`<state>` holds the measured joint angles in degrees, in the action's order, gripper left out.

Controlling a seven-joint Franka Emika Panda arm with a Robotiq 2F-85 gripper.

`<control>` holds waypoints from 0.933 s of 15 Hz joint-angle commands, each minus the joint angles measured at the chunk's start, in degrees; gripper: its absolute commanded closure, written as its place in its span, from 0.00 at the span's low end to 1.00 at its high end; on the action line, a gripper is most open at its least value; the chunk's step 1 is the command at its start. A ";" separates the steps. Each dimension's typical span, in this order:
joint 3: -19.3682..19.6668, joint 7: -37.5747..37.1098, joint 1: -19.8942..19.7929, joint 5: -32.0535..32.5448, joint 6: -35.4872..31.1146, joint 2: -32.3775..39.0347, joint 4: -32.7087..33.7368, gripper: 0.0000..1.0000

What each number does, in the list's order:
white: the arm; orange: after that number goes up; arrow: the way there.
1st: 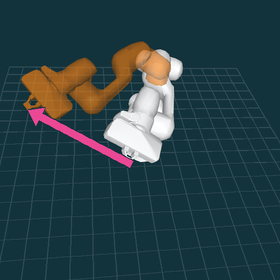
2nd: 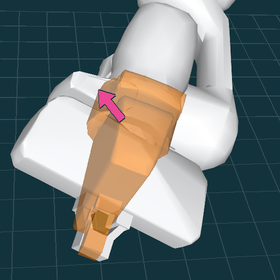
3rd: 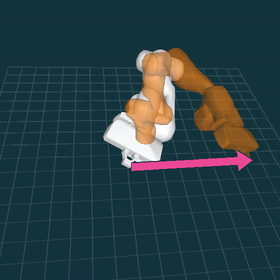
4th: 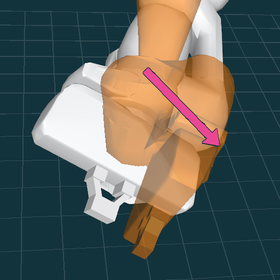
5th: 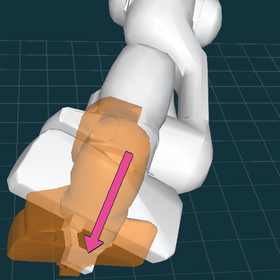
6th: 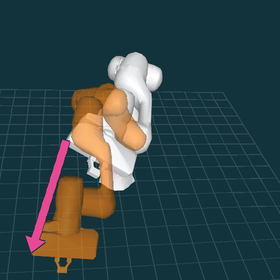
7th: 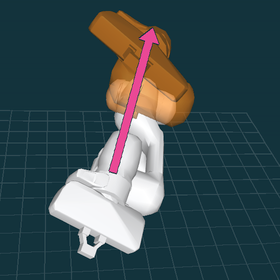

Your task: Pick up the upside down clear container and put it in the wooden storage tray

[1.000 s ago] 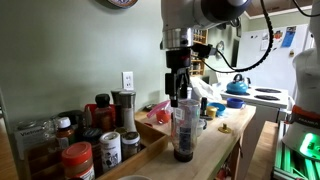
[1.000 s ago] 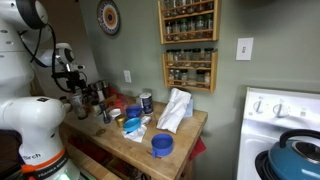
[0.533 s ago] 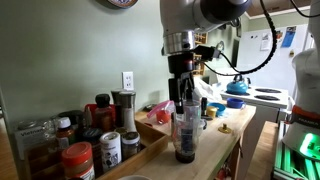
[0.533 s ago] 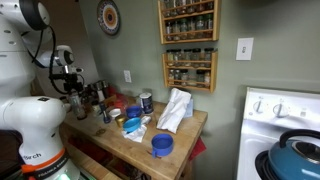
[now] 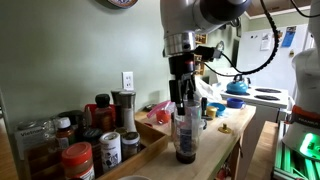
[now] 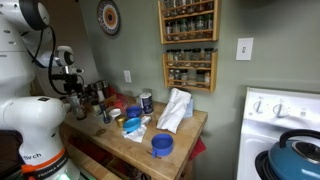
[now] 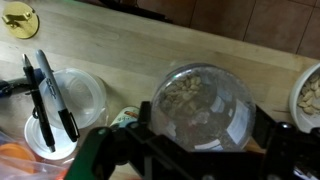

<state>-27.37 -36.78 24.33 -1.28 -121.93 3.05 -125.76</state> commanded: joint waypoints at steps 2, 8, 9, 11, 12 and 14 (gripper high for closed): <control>0.97 -1.03 0.92 -0.69 -0.77 -1.98 -1.21 0.36; 0.27 -0.11 1.14 -2.75 10.83 -6.58 5.13 0.36; 0.05 0.22 1.25 -2.33 12.76 -6.50 7.43 0.36; -0.81 -1.02 1.54 1.39 13.20 -3.53 12.15 0.36; -1.06 -0.94 1.67 2.70 12.78 -2.14 14.14 0.36; -1.28 -0.84 2.07 5.31 11.73 1.36 17.70 0.36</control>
<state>-28.16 -37.10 25.66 0.19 -110.44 -1.69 -114.09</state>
